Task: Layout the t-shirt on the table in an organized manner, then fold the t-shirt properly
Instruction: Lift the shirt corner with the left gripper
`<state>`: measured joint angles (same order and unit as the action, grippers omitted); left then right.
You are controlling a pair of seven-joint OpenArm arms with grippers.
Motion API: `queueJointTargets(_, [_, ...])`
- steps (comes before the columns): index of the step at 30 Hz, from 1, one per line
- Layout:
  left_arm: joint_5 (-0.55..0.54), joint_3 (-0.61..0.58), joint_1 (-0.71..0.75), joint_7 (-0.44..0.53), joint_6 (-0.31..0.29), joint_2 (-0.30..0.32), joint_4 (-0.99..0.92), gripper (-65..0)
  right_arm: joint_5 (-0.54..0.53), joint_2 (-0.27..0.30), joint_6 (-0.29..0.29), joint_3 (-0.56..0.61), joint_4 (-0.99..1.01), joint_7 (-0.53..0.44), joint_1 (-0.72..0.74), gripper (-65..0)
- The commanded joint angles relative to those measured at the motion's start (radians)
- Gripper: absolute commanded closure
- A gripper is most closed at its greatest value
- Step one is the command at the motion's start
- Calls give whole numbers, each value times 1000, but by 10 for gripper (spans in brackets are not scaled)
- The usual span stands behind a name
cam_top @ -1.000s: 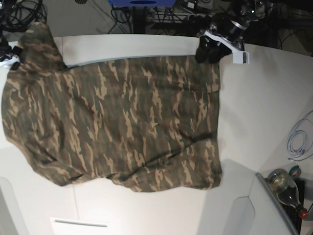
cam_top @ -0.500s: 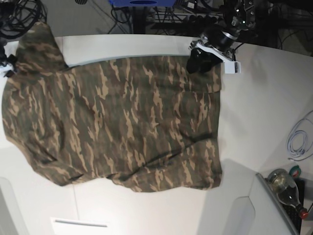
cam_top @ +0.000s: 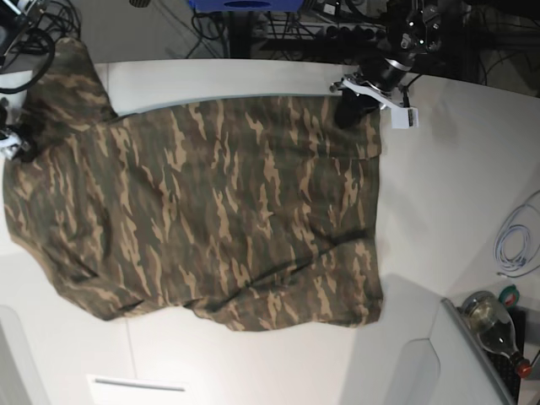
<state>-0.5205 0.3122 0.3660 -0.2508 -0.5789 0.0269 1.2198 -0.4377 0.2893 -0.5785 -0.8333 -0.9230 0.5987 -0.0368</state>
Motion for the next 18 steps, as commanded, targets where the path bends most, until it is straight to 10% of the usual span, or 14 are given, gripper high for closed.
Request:
queueJointTargets(1, [4,-6,5,1,1,20,21,0,4,9,-10,-1,-5,40,-4,-264])
queueJointTargets(4, [4,-5,8,-22,1,35,82,0,3,9,-70,-8,-51,131,-2,0])
queueJointTargets(18, [4,-11,-276,-362,104,61,558,0,12,1,-116,12,-716,504,134,0])
